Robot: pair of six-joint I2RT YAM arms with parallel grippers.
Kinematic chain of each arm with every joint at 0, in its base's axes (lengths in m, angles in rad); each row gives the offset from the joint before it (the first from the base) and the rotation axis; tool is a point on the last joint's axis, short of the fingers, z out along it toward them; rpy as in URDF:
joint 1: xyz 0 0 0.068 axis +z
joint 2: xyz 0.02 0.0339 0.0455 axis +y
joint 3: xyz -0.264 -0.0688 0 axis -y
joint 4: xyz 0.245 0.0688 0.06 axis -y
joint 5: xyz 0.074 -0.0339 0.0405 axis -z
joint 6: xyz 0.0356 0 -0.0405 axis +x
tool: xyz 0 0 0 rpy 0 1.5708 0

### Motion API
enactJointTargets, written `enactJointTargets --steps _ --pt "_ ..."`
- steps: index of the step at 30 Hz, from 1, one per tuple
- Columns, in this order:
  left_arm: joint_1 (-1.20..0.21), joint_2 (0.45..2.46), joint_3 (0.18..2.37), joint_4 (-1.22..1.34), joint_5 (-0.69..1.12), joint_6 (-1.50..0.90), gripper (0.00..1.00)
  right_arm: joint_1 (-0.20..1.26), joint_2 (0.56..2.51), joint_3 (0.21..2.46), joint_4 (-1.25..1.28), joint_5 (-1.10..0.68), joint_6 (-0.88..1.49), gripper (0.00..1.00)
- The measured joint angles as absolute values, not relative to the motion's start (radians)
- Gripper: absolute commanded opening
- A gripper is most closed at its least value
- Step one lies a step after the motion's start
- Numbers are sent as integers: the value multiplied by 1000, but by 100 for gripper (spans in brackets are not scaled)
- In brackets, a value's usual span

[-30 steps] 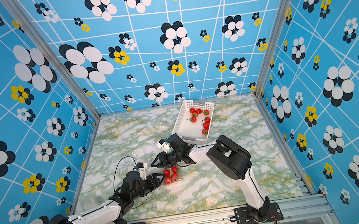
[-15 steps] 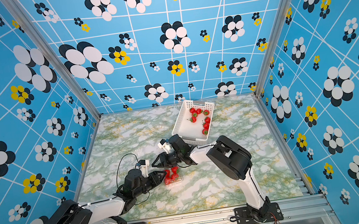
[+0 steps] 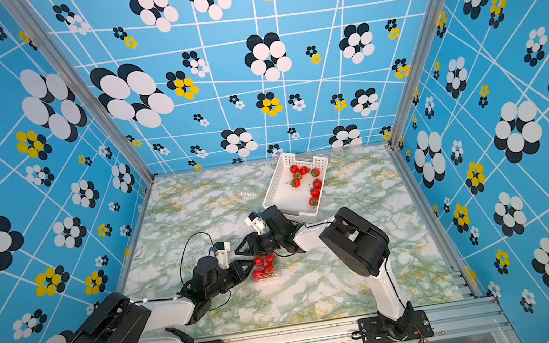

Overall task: Pack strawberries into containers
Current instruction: Close the packing box at the center of the board.

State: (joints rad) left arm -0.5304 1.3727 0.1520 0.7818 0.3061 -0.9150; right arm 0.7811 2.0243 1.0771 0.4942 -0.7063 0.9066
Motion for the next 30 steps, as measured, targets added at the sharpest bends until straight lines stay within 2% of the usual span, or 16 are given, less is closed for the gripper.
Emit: enactJointTargets --steps 11,14,18,30 --pt "-530 1345 152 741 298 -914 23 726 1834 965 509 -625 895 51" --pt "-530 1347 153 743 298 -914 23 726 1803 931 509 -607 891 47" --pt "-530 1354 153 752 298 -915 23 726 1789 882 485 -592 882 31" --pt "-532 1354 153 753 298 -915 23 743 1710 767 415 -562 879 23"
